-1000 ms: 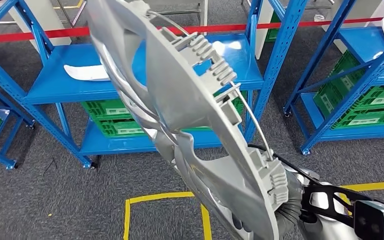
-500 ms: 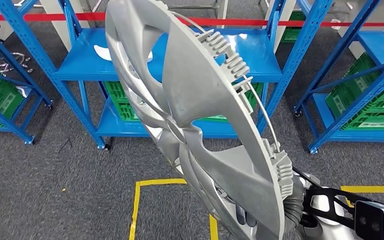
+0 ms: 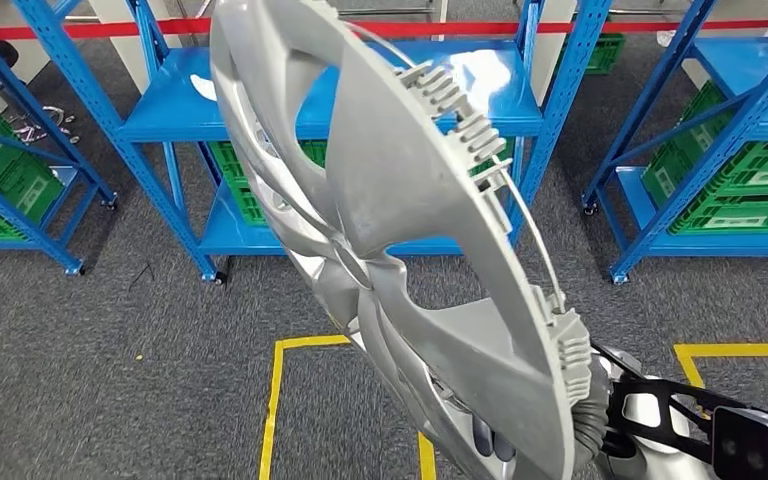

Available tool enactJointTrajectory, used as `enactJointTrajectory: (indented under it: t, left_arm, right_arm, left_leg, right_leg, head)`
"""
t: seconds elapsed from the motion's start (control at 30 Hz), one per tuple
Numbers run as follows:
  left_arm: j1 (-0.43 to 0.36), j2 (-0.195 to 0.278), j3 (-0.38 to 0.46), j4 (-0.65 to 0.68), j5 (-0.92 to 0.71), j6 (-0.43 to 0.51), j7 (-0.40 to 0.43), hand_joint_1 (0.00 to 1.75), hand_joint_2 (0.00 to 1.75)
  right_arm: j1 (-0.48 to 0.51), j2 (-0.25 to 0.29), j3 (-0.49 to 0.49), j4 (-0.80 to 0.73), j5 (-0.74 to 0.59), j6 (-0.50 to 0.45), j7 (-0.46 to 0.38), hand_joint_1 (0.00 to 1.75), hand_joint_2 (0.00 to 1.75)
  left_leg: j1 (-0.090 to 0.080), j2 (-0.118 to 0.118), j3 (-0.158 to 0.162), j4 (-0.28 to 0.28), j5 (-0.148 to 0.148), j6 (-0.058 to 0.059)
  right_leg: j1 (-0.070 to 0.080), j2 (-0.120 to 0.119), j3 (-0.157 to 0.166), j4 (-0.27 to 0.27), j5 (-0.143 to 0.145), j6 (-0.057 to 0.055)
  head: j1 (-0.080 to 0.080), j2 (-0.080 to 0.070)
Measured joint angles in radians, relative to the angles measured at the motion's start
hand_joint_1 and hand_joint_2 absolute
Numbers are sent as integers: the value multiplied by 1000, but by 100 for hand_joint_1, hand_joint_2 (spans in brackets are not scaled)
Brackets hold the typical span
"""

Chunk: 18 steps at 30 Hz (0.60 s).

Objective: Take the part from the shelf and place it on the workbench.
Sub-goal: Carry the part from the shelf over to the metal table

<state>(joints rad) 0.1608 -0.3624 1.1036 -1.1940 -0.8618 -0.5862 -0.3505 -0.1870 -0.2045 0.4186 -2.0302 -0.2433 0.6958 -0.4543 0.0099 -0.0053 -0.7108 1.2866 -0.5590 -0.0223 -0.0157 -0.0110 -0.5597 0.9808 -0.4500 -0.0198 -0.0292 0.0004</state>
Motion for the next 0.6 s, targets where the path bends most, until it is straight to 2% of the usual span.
enactJointTrajectory:
  t: [0.03,0.07,0.1,0.13,0.17,0.2,0.23,0.27,0.3,0.33,0.37,0.43,0.47,0.5,0.53,0.57,0.6]
  left_arm:
    - [-2,0,1,0,-6,-1,-4,0,175]
    - [-4,0,3,0,-12,-4,-8,0,175]
    - [-7,0,5,0,-17,-6,-12,0,175]
    - [-10,1,8,-1,-19,-9,-15,0,175]
    - [-14,1,12,-1,-21,-11,-18,0,175]
    - [-17,2,15,-2,-21,-12,-20,0,175]
    - [-18,2,18,-3,-22,-12,-20,0,175]
    - [-18,2,21,-4,-22,-12,-20,0,175]
    - [-18,2,22,-4,-21,-11,-19,0,175]
    - [-18,3,23,-6,-19,-10,-18,0,175]
    - [-18,3,24,-7,-16,-9,-15,0,175]
    - [-17,2,24,-9,-7,-9,-9,0,175]
    - [-16,2,23,-9,1,-9,-3,0,175]
    - [-13,2,22,-11,12,-8,5,0,175]
    - [-10,2,19,-13,26,-7,14,0,175]
    - [-6,2,14,-16,41,-4,23,0,175]
    - [-2,2,8,-19,54,-2,31,0,175]
  right_arm:
    - [0,0,1,0,0,0,5,171,175]
    - [0,0,2,0,-2,-2,14,171,175]
    - [0,-1,3,0,-6,-5,25,171,175]
    - [-1,-1,5,0,-12,-9,36,171,175]
    - [-1,-1,6,-1,-20,-14,48,171,175]
    - [-3,-1,7,-1,-32,-18,59,171,175]
    - [-4,0,8,-3,-47,-20,69,171,175]
    - [-6,0,9,-5,-65,-22,79,171,175]
    - [-7,0,10,-9,-81,-23,87,171,175]
    - [-8,0,10,-13,-91,-25,94,171,175]
    - [-9,0,11,-16,-97,-27,99,171,175]
    - [-9,0,15,-20,-103,-31,106,171,175]
    - [-9,0,17,-21,-104,-32,108,171,175]
    - [-8,0,18,-22,-103,-34,108,171,175]
    - [-8,0,18,-22,-102,-36,106,171,175]
    - [-7,0,18,-24,-101,-38,104,171,175]
    - [-8,1,17,-26,-99,-41,101,171,175]
  left_leg:
    - [2,0,26,-5,22,0]
    - [3,0,71,-48,48,2]
    - [2,0,131,-119,59,6]
    - [0,0,191,-202,53,11]
    - [-4,0,234,-267,42,18]
    - [-8,0,257,-308,30,25]
    - [-13,-1,261,-325,28,32]
    - [-13,0,253,-329,39,41]
    - [-12,1,246,-334,51,50]
    - [-11,3,236,-338,66,59]
    - [-9,4,224,-342,83,65]
    - [-10,5,191,-340,112,71]
    - [-11,5,173,-339,126,72]
    - [-11,5,153,-337,139,71]
    - [-11,5,134,-333,151,70]
    - [-11,5,116,-329,163,67]
    - [-11,4,100,-322,172,63]
  right_leg:
    - [0,0,-16,2,12,2]
    - [0,-1,-30,4,23,5]
    - [1,-1,-41,5,33,8]
    - [2,-1,-49,5,42,13]
    - [2,-3,-53,4,52,18]
    - [2,-4,-55,3,61,25]
    - [1,-6,-56,0,70,32]
    - [0,-8,-58,-2,78,37]
    - [0,-6,-65,4,73,39]
    - [0,-4,-76,23,51,36]
    - [1,-2,-92,62,12,30]
    - [0,3,-129,195,-86,19]
    - [0,4,-140,260,-114,21]
    - [-1,4,-139,303,-120,30]
    - [-1,5,-121,312,-106,41]
    - [-2,5,-85,281,-84,51]
    - [-2,5,-31,218,-68,57]
  head:
    - [0,0]
    - [0,0]
    - [0,0]
    - [0,0]
    - [1,0]
    - [0,0]
    - [0,0]
    - [-1,0]
    - [-2,0]
    - [0,0]
    - [2,0]
    - [4,0]
    - [5,0]
    - [5,0]
    - [5,0]
    - [5,0]
    - [5,0]
